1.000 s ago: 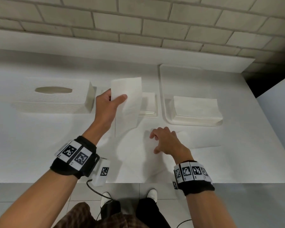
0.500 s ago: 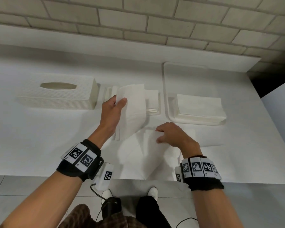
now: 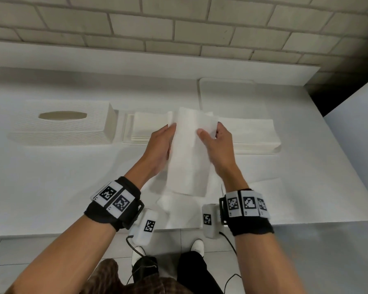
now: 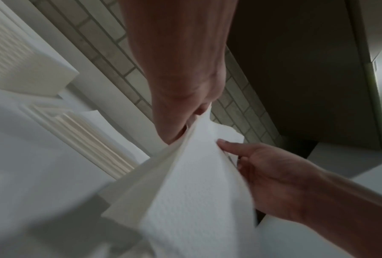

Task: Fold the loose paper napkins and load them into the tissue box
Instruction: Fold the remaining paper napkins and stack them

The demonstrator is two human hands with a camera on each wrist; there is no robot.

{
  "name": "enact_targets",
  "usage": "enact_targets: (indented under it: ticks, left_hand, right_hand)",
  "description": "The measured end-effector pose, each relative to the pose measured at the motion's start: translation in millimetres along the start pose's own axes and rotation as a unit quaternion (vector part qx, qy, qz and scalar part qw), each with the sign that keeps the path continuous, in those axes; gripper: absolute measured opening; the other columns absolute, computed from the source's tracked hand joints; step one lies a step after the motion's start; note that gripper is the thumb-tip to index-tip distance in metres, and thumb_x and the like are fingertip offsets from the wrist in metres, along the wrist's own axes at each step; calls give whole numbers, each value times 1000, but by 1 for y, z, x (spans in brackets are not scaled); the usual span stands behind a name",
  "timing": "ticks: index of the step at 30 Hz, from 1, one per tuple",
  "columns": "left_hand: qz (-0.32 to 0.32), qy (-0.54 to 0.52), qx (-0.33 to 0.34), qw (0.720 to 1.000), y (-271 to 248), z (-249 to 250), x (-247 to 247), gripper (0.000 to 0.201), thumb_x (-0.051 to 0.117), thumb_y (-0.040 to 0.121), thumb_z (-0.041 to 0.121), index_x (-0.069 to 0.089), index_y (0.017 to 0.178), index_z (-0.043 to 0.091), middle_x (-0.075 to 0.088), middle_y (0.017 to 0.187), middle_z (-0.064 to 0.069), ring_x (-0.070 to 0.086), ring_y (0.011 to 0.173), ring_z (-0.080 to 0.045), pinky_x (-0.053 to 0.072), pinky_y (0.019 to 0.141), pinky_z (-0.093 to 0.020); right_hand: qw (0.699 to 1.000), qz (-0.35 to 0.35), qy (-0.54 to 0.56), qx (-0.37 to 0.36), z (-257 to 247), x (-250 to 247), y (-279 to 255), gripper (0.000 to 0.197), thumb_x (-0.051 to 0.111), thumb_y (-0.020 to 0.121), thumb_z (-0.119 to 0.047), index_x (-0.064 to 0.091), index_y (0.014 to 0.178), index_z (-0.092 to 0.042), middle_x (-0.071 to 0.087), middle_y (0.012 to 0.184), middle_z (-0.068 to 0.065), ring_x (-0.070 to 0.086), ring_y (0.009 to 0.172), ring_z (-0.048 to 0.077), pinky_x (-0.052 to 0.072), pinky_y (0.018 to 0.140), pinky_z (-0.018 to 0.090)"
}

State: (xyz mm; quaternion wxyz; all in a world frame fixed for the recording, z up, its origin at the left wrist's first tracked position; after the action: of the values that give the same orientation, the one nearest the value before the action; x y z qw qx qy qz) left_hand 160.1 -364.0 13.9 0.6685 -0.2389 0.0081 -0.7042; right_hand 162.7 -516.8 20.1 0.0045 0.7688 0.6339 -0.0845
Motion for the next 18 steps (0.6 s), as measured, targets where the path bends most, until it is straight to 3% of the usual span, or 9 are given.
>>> enact_targets:
  ticks: [3,5,8,10,11,13,15,18]
  left_hand:
    - [-26,6,-25,999,-2,-5,8,44,47,96,49,68,116,16,74,112,-6,71,103,-23,56,90,-37]
    - [-26,94,13,995,-4,-7,10,25,62,92,33,69,110,16,75,107,-4,72,99,-21,56,89,-37]
    - [27,201,58,978,-2,-8,4,11,63,90,11,67,99,15,73,92,3,70,84,-20,57,74,-28]
    - [45,219,69,972,-1,-3,-3,11,62,91,9,65,101,12,69,87,6,67,77,-14,53,62,-18]
    - [50,222,70,971,0,-1,-6,12,62,91,9,65,102,13,68,87,7,66,76,-11,52,60,-15]
    - [62,221,70,971,0,4,-15,12,62,91,10,65,101,15,69,89,8,66,77,-9,52,64,-17]
    - [67,217,69,971,0,8,-21,10,62,90,10,65,98,17,69,90,7,67,79,-10,54,70,-24]
    - [73,207,64,973,-1,12,-25,10,63,89,10,66,95,17,72,94,0,69,85,-20,55,79,-35]
  right_hand:
    - [1000,25,-6,1,11,5,-5,13,62,90,-18,61,102,-13,70,100,5,69,91,22,58,79,36]
    - [999,32,-2,6,16,4,-5,13,61,91,-20,61,101,-11,70,96,3,68,87,20,56,76,33]
    - [997,66,-32,25,30,-6,-3,27,56,95,-32,62,94,-6,63,84,4,61,76,19,54,70,35]
    - [988,82,-131,31,45,-18,0,25,55,96,-32,64,100,-9,66,95,6,64,90,23,55,78,37]
    - [973,69,-218,40,54,-23,0,25,57,94,-30,64,108,-11,64,107,8,61,103,26,51,86,37]
    - [916,3,-388,97,73,-27,-2,45,66,88,-31,54,128,-13,53,128,9,47,123,29,43,97,40]
    - [856,-47,-492,150,85,-27,-8,69,74,79,-38,44,136,-15,45,135,7,39,129,29,39,101,44]
    - [830,-55,-530,162,92,-24,-7,69,77,73,-42,49,130,-15,46,132,5,37,128,28,36,101,44]
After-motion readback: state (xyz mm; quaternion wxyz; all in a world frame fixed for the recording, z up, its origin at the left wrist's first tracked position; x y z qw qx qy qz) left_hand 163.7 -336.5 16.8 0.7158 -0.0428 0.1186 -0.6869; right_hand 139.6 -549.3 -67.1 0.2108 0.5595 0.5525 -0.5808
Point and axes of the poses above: each hand's wrist, its own y-axis towards the middle knuckle, its own x-axis out of the palm, z = x × y, the point moved 4 cm from there along y, towards the middle knuckle
